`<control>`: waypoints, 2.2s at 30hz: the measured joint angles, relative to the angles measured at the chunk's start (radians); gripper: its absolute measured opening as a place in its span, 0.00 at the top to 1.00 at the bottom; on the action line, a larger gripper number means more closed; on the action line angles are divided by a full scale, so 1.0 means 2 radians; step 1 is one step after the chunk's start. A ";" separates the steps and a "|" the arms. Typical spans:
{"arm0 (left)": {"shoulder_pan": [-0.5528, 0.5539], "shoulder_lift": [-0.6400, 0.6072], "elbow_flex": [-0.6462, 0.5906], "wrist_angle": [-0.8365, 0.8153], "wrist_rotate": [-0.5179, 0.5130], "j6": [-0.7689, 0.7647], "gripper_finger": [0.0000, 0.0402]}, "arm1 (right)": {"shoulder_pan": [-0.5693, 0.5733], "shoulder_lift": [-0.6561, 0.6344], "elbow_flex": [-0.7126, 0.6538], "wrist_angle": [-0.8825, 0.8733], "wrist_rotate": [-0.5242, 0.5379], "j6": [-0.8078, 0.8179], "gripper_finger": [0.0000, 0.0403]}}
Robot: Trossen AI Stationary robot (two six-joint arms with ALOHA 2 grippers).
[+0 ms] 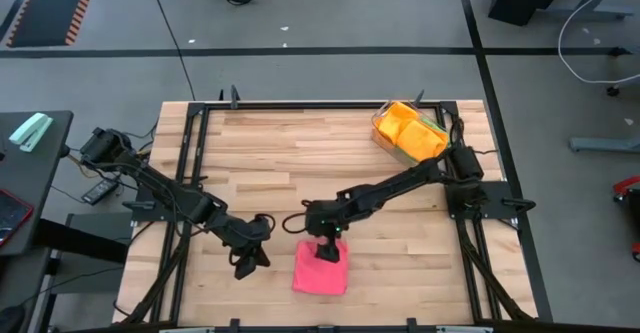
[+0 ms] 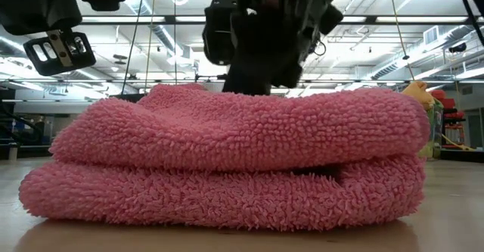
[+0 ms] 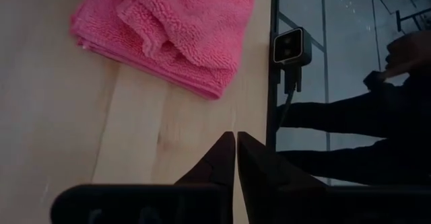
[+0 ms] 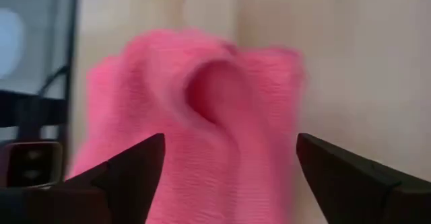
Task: Fold microfiber towels
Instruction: Put the stacked pink towels into the transparent bin
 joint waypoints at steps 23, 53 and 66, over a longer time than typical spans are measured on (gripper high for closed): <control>0.000 0.000 0.000 0.000 -0.001 0.000 0.94 | 0.058 0.050 0.000 0.025 -0.006 0.015 0.38; -0.001 0.000 0.000 0.000 -0.001 -0.016 0.96 | -0.085 -0.128 -0.004 -0.310 -0.047 -0.128 0.96; -0.001 0.000 0.000 0.000 -0.001 -0.014 0.97 | -0.277 -0.265 -0.023 -0.475 -0.066 -0.185 0.96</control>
